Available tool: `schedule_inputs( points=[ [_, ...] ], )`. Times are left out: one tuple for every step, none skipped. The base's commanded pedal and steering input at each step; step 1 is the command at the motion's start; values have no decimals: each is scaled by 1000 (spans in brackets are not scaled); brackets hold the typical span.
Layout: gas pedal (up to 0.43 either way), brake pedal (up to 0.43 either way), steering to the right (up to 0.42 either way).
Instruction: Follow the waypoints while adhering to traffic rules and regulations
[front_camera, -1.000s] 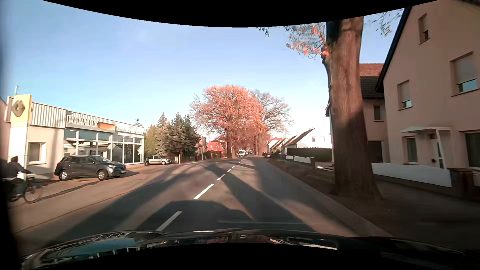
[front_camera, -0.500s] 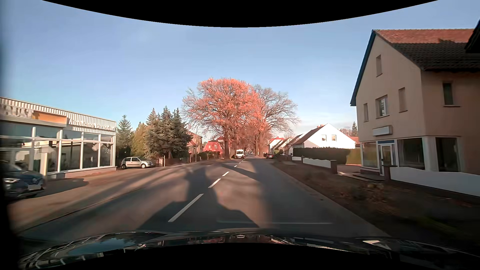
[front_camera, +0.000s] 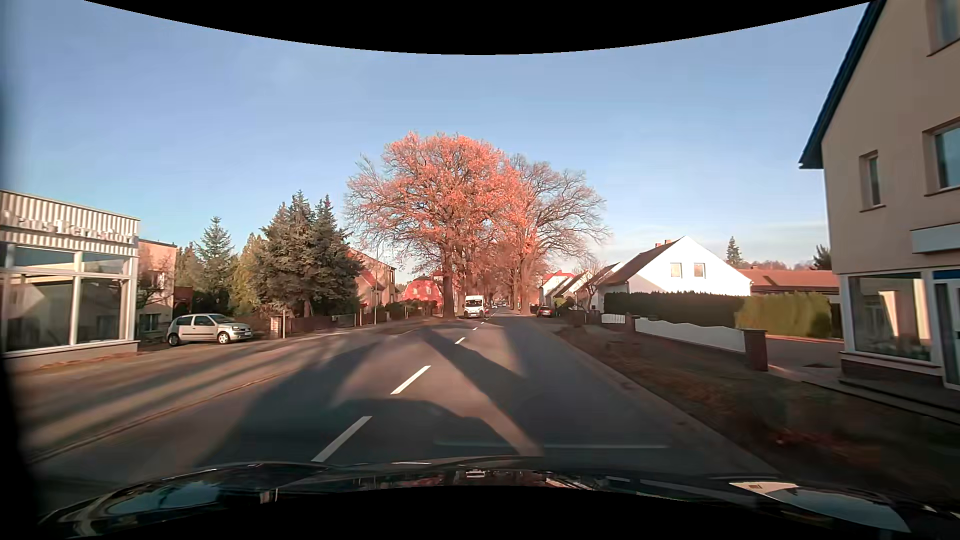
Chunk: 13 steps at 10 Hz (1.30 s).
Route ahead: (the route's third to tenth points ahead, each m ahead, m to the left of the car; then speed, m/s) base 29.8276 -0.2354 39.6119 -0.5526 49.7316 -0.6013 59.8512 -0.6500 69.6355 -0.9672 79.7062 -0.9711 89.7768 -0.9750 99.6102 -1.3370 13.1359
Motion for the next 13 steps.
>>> schedule_inputs(
  points=[
    [118, 0, -1],
    [118, 0, -1],
    [118, 0, -1],
    [118, 0, -1],
    [118, 0, -1],
    [118, 0, -1],
    [118, 0, -1],
    [118, 0, -1],
    [118, 0, -1],
    [118, 0, -1],
    [118, 0, -2],
    [118, 0, -2],
    [118, 0, -3]
  ],
)
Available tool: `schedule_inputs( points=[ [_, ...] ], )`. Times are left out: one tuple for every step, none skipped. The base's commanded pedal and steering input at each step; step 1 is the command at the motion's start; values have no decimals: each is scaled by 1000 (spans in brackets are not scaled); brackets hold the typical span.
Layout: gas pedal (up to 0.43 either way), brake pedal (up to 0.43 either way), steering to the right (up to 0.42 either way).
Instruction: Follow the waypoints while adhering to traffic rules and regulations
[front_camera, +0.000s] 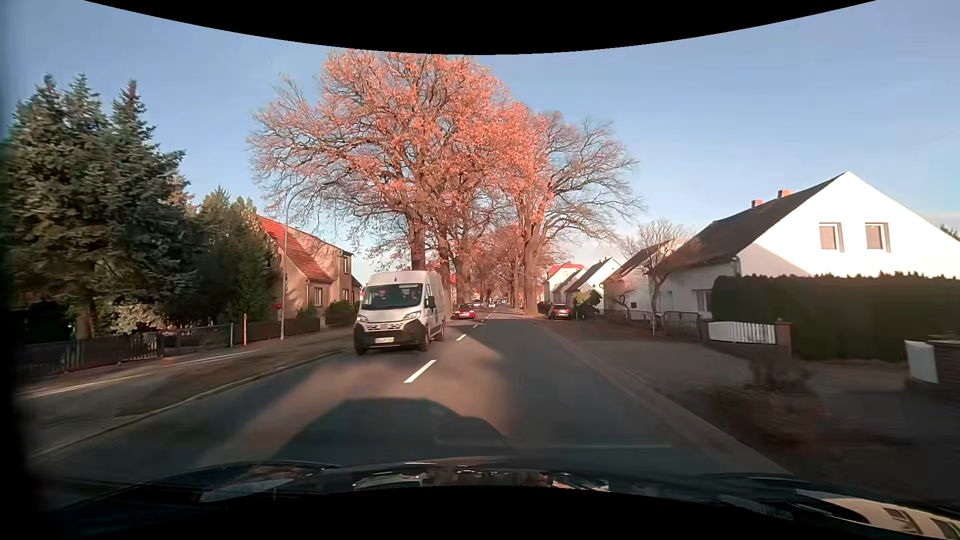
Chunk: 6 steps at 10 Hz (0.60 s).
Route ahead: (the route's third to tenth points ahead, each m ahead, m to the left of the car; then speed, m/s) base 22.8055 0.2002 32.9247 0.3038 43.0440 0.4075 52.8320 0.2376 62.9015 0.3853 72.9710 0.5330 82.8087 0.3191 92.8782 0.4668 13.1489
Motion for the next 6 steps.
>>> schedule_inputs(
  points=[
    [118, 0, -4],
    [118, 0, -4],
    [118, 0, -4],
    [118, 0, -4],
    [118, 0, -4],
    [118, 0, -4]
  ],
)
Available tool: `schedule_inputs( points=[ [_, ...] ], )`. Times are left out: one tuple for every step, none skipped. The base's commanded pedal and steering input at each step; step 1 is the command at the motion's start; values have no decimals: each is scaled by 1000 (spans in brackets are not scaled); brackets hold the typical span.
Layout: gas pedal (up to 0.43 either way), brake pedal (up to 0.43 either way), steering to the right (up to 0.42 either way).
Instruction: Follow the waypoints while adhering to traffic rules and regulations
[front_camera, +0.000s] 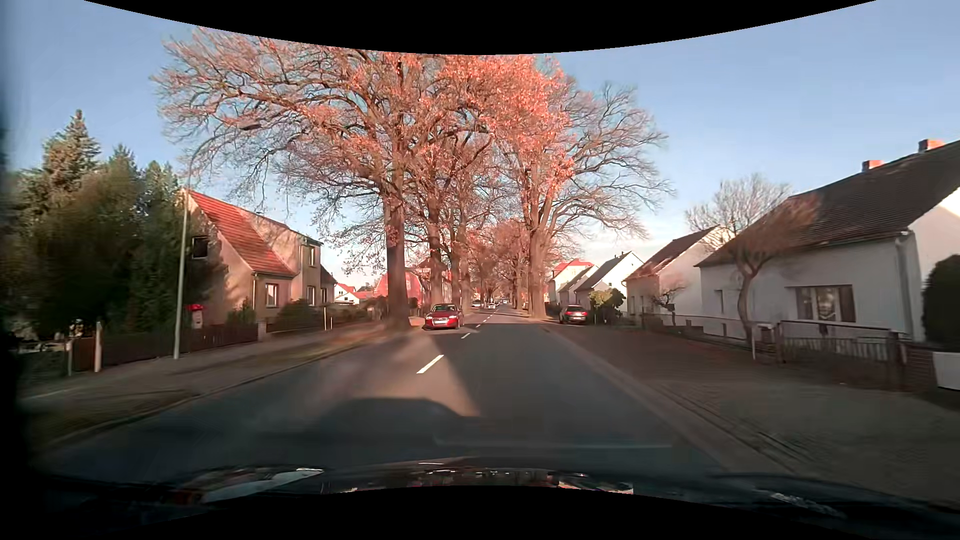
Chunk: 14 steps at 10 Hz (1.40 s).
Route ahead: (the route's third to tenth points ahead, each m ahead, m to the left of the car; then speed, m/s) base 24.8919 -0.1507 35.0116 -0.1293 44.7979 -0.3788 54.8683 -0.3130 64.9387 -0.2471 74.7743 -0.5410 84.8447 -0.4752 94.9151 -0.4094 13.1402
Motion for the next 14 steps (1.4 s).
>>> schedule_inputs(
  points=[
    [118, 0, -4],
    [118, 0, -2],
    [118, 0, -2],
    [118, 0, -1],
    [118, 0, 0],
    [118, 0, 1],
    [118, 0, 2],
    [118, 0, 2],
    [118, 0, 2],
    [118, 0, 2],
    [118, 0, 1],
    [118, 0, 2],
    [118, 0, 1],
    [118, 0, 1]
  ],
)
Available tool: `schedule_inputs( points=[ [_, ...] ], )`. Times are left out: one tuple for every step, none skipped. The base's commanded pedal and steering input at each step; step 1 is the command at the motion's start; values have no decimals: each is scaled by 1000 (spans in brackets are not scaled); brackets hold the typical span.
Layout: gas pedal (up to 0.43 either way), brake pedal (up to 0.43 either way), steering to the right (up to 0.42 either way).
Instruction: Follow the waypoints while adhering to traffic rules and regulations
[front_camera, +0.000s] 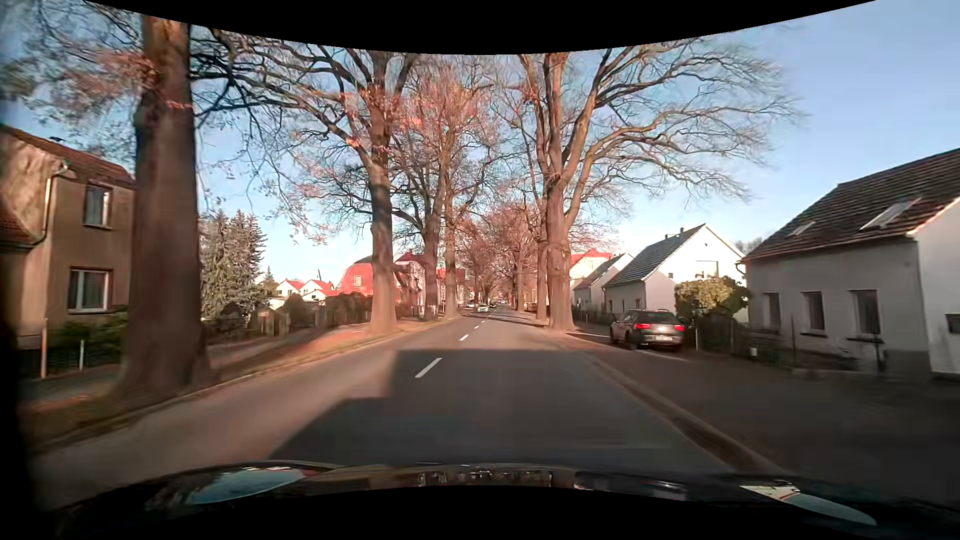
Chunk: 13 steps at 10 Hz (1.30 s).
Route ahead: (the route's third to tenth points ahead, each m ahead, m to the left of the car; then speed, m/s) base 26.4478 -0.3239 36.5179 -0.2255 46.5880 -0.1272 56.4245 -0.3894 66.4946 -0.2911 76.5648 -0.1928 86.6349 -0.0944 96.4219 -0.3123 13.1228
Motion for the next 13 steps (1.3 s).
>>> schedule_inputs(
  points=[
    [118, 0, 1],
    [118, 0, 1],
    [118, 0, 1],
    [118, 0, 0],
    [118, 0, 0],
    [118, 0, 0],
    [118, 0, 0],
    [118, 0, -1],
    [118, 0, -1],
    [118, 0, -3],
    [118, 0, -3],
    [118, 0, -3],
    [118, 0, -3]
  ],
)
